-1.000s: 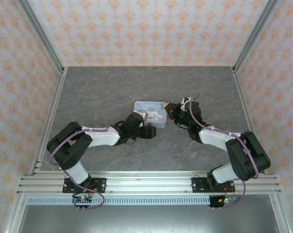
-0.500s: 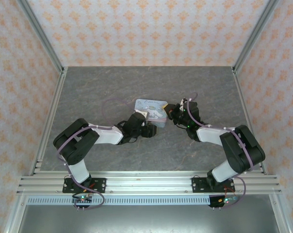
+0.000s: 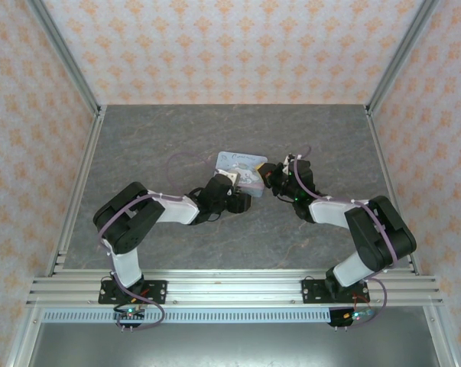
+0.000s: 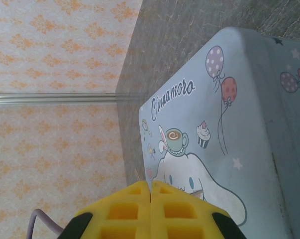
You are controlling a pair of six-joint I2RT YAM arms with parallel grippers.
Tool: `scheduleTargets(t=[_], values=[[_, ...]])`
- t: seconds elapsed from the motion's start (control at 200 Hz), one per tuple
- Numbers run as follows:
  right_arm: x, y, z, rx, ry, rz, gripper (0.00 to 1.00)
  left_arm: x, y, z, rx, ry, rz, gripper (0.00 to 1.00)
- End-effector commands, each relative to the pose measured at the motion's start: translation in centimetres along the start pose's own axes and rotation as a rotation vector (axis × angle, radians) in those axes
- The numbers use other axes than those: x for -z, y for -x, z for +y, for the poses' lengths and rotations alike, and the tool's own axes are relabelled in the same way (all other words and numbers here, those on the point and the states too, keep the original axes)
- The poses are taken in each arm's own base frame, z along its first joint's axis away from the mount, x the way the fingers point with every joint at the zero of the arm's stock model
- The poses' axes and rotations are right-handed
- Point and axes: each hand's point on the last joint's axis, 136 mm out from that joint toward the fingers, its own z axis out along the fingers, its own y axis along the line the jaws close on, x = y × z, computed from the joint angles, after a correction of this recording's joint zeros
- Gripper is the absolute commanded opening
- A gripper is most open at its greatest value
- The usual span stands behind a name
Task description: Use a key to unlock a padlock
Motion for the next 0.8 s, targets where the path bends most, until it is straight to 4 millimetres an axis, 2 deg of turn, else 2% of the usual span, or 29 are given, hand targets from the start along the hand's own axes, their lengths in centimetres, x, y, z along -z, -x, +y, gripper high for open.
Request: scheduleTargets(t=[0.0, 0.315, 0.796], values=[[-0.1, 0.8, 0.9, 0.012, 0.035, -0.027, 0.0, -0.2, 1.8, -2.2, -0.015, -0.088, -0.042, 0.71], [0.3, 1.2, 0.5, 0.01, 0.026, -0.04, 0.0, -0.2, 2.7, -3.6, 0.023, -0.142, -0.052, 0.71], [0.4, 1.1, 0.1, 0.008, 0.012, -0.043, 0.0, -1.9, 1.4, -0.7, -0.003, -0.011, -0.041, 0.71]])
